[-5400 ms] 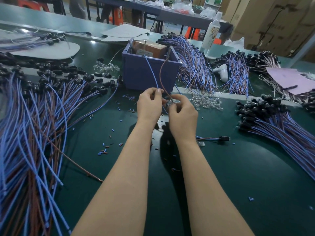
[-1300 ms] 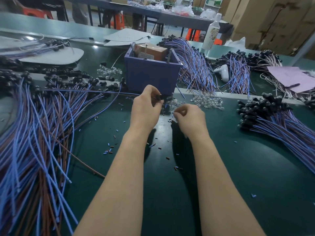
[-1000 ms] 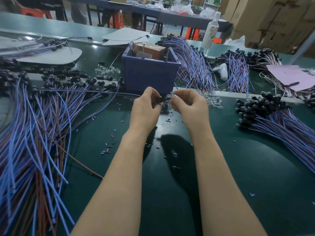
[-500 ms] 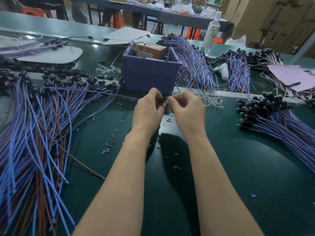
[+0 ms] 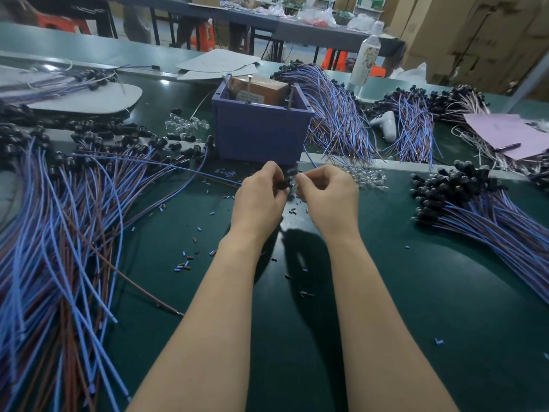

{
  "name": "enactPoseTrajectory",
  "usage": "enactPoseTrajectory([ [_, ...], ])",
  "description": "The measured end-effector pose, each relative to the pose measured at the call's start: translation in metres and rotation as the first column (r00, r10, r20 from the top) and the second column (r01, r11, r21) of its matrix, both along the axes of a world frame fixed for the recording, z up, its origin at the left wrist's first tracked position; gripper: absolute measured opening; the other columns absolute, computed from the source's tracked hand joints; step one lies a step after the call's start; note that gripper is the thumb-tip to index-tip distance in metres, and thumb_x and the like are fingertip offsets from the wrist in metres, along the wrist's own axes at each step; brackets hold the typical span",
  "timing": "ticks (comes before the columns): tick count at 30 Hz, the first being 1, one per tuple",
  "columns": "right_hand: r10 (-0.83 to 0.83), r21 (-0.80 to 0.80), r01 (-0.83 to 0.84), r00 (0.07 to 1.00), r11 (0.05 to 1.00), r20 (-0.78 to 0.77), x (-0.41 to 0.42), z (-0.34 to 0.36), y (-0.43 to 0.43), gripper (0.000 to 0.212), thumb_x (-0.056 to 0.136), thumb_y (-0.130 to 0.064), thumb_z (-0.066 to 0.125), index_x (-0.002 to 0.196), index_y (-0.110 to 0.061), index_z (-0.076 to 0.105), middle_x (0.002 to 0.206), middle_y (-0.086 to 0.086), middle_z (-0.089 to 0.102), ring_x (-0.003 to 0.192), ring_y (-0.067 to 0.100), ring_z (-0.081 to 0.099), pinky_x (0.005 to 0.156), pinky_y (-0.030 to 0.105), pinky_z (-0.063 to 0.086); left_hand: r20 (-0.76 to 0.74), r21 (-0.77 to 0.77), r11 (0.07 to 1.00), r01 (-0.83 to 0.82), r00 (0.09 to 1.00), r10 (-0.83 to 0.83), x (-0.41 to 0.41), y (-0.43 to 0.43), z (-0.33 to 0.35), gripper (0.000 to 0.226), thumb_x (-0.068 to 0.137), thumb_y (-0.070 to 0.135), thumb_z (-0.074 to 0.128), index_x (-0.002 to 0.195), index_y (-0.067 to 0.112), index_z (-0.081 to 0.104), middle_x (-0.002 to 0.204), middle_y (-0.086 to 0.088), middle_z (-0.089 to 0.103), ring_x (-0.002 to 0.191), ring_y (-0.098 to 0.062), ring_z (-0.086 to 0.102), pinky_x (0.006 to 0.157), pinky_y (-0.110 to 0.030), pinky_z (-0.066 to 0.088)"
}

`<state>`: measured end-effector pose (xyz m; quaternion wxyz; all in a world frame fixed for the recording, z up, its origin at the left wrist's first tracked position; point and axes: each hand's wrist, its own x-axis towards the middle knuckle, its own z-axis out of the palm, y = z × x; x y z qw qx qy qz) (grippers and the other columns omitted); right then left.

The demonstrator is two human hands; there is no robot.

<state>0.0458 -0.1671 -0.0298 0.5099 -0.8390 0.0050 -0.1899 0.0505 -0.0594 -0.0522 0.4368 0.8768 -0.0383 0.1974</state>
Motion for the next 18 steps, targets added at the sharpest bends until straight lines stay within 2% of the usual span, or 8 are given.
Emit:
enactPoseTrajectory([
  [3, 0.005, -0.08, -0.003, 1.0, 0.997, 0.024, 0.0, 0.0, 0.001, 0.01, 0.086, -0.018, 0.066, 0.077, -0.014, 0.064, 0.067, -0.005, 0.062, 0.068, 0.012, 0.061, 0.067, 0.015, 0.046, -0.009, -0.008, 1.0, 0.006, 1.0, -0.006, 0.001, -0.001, -0.001, 0.011, 0.085, 0.011, 0.063, 0.09, 0.01, 0.054, 0.08, -0.001, 0.061, 0.08, -0.031, 0.058, 0.075, -0.043, 0.05],
  [4, 0.006, -0.106, -0.003, 1.0, 0.994, 0.03, -0.001, -0.001, 0.002, 0.01, 0.087, -0.018, 0.065, 0.077, -0.015, 0.064, 0.066, -0.008, 0.06, 0.067, 0.01, 0.059, 0.063, 0.012, 0.041, -0.011, -0.007, 1.0, 0.006, 1.0, -0.006, 0.001, -0.001, -0.001, 0.011, 0.085, 0.01, 0.063, 0.09, 0.01, 0.054, 0.08, -0.002, 0.061, 0.081, -0.032, 0.057, 0.075, -0.043, 0.05],
  [6, 0.005, -0.135, 0.0, 0.999, 0.991, 0.038, 0.0, -0.001, 0.002, 0.01, 0.087, -0.018, 0.065, 0.079, -0.013, 0.065, 0.067, -0.007, 0.059, 0.068, 0.01, 0.057, 0.062, 0.013, 0.038, -0.013, -0.008, 1.0, 0.012, 1.0, -0.013, 0.001, -0.001, -0.002, 0.011, 0.084, 0.01, 0.063, 0.092, 0.01, 0.056, 0.083, -0.002, 0.063, 0.082, -0.03, 0.058, 0.076, -0.041, 0.05],
  [9, -0.004, -0.152, 0.01, 0.999, 0.988, 0.037, 0.001, -0.002, -0.001, 0.01, 0.088, -0.017, 0.063, 0.081, -0.011, 0.065, 0.07, -0.004, 0.061, 0.071, 0.013, 0.058, 0.068, 0.018, 0.042, -0.03, -0.017, 0.997, 0.078, 0.996, -0.078, 0.002, 0.0, 0.0, 0.019, 0.086, 0.01, 0.062, 0.104, 0.014, 0.064, 0.095, 0.0, 0.066, 0.085, -0.019, 0.06, 0.084, -0.033, 0.05],
  [11, 0.0, -0.148, 0.004, 1.0, 0.989, 0.03, 0.002, -0.004, -0.005, 0.011, 0.088, -0.018, 0.063, 0.078, -0.015, 0.062, 0.066, -0.007, 0.059, 0.068, 0.011, 0.057, 0.064, 0.013, 0.041, -0.037, 0.026, 0.992, 0.121, 0.992, -0.12, 0.003, 0.001, 0.0, 0.024, 0.087, 0.012, 0.062, 0.11, 0.016, 0.067, 0.102, -0.002, 0.068, 0.086, -0.013, 0.059, 0.086, -0.027, 0.048],
  [14, 0.031, -0.128, -0.03, 0.999, 0.991, 0.005, 0.004, -0.005, -0.009, 0.013, 0.087, -0.018, 0.064, 0.075, -0.019, 0.06, 0.064, -0.015, 0.057, 0.062, 0.0, 0.055, 0.059, 0.005, 0.04, -0.035, 0.08, 0.99, 0.118, 0.993, -0.116, 0.003, 0.002, -0.001, 0.02, 0.088, 0.015, 0.063, 0.106, 0.014, 0.07, 0.099, -0.002, 0.069, 0.083, -0.013, 0.057, 0.081, -0.024, 0.046],
  [15, 0.048, -0.107, -0.048, 0.999, 0.993, -0.009, 0.005, -0.005, -0.01, 0.013, 0.087, -0.017, 0.065, 0.074, -0.02, 0.061, 0.064, -0.014, 0.059, 0.063, 0.002, 0.057, 0.061, 0.007, 0.042, -0.034, 0.087, 0.989, 0.117, 0.993, -0.114, 0.003, 0.002, -0.002, 0.018, 0.088, 0.016, 0.064, 0.104, 0.014, 0.071, 0.097, -0.003, 0.069, 0.081, -0.014, 0.056, 0.079, -0.025, 0.046],
  [18, 0.103, 0.06, -0.1, 0.993, 0.993, -0.062, 0.007, -0.007, -0.011, 0.013, 0.086, -0.014, 0.066, 0.074, -0.017, 0.064, 0.069, -0.001, 0.065, 0.071, 0.015, 0.062, 0.075, 0.03, 0.053, -0.022, 0.091, 0.988, 0.126, 0.992, -0.125, 0.003, 0.001, -0.002, 0.014, 0.087, 0.017, 0.065, 0.099, 0.012, 0.071, 0.091, -0.004, 0.067, 0.079, -0.017, 0.056, 0.077, -0.029, 0.046],
])
